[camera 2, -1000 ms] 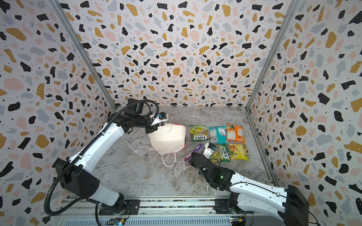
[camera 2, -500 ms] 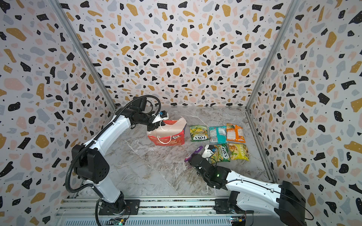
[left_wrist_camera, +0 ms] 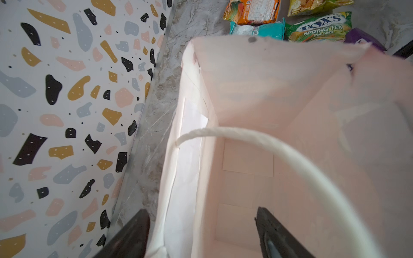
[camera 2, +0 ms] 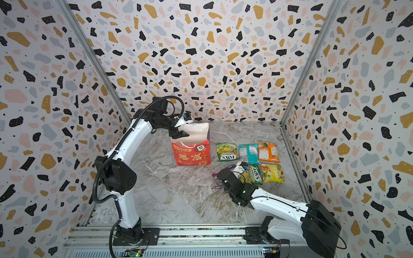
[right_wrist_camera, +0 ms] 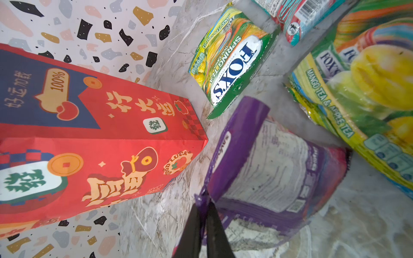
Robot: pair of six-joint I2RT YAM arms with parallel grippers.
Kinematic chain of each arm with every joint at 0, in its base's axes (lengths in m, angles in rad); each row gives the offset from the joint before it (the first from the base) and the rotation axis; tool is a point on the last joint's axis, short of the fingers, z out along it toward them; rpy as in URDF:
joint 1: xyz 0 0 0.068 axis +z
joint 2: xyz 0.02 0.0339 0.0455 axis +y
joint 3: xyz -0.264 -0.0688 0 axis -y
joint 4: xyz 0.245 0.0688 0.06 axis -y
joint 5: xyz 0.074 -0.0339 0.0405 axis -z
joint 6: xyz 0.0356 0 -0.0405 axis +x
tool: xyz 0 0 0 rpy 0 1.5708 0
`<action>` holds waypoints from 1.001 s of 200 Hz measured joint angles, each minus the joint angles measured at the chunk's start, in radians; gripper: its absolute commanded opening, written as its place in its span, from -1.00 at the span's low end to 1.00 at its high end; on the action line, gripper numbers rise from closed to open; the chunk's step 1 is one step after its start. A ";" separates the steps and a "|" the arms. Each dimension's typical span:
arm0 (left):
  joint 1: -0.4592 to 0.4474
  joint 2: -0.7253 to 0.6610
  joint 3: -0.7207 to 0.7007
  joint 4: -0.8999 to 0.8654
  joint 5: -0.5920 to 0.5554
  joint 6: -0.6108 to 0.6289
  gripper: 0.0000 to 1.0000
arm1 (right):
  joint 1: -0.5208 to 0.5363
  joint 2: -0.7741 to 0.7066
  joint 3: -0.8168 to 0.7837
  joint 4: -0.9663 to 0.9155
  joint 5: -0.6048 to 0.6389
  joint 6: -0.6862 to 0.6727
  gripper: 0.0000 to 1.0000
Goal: Take the snacks out of the paper bag
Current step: Place the snack at the center of the table, then reset both arms
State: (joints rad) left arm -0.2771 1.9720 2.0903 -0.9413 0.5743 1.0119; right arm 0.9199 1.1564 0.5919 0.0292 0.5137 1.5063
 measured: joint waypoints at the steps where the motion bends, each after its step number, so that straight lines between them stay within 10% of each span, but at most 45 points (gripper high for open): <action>1: 0.000 -0.001 0.001 0.001 -0.001 -0.003 0.74 | -0.001 0.002 0.000 0.002 0.000 0.003 -0.60; 89: 0.002 -0.447 -0.455 0.537 -0.198 -0.288 0.99 | -0.097 0.107 0.033 0.064 0.004 0.005 0.08; 145: 0.002 -0.663 -0.595 0.912 -0.420 -0.674 0.93 | -0.123 0.149 0.150 0.170 -0.066 -0.361 -0.17; 200: -0.016 -1.016 -1.340 1.252 -0.723 -1.145 0.85 | -0.171 0.084 0.012 0.279 -0.395 -0.759 -0.30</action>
State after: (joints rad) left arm -0.2928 0.9558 0.7502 0.3111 -0.1486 -0.1333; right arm 0.7490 1.2400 0.6037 0.3084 0.1188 0.7471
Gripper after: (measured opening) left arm 0.937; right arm 0.370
